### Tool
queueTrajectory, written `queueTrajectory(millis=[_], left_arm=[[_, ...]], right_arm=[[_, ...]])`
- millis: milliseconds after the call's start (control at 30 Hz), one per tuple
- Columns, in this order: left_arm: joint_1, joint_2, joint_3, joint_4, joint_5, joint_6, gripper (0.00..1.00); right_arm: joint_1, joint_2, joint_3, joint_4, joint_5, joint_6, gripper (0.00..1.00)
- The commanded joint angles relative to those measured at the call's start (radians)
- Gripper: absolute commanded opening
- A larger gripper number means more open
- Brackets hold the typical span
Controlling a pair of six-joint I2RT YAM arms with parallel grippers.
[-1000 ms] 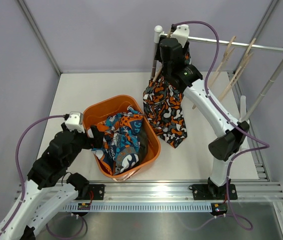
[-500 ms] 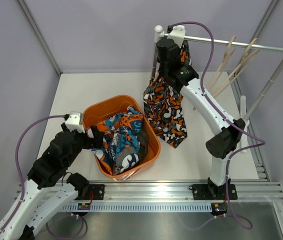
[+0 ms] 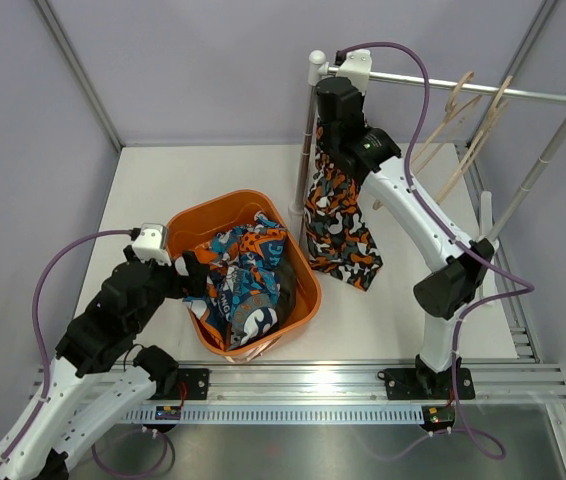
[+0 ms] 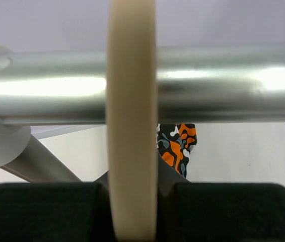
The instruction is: Remove the shorts from the hanger
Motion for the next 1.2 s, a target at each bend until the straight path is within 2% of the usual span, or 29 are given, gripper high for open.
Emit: queueTrajectory(millis=[0, 200, 333, 567, 967, 1067, 1133, 1167], left_arm=[[-0.008, 0.006, -0.004, 0.025, -0.019, -0.006, 0.99], [-0.008, 0.007, -0.006, 0.027, -0.021, -0.006, 0.99], [-0.008, 0.012, -0.006, 0.028, -0.018, -0.005, 0.99], [-0.008, 0.021, -0.009, 0.039, 0.004, 0.005, 0.99], [-0.019, 0.13, 0.042, 0.146, 0.241, 0.025, 0.99], [-0.086, 0.193, 0.124, 0.189, 0.217, 0.012, 0.99], [-0.147, 0.245, 0.177, 0.212, 0.148, 0.009, 0.99], [-0.236, 0.313, 0.207, 0.22, 0.108, 0.009, 0.99]], right_arm=[[-0.008, -0.126, 0.026, 0.014, 0.04, -0.032, 0.0], [-0.006, -0.256, -0.006, -0.026, 0.018, -0.017, 0.0], [-0.006, -0.321, -0.027, -0.12, -0.017, 0.021, 0.0], [-0.006, -0.483, -0.208, -0.235, -0.156, 0.1, 0.0], [-0.005, -0.776, -0.479, -0.485, -0.403, 0.19, 0.0], [0.008, -0.819, -0.527, -0.503, -0.422, 0.205, 0.0], [0.017, -0.833, -0.546, -0.513, -0.428, 0.219, 0.0], [0.031, -0.846, -0.561, -0.517, -0.424, 0.222, 0.0]])
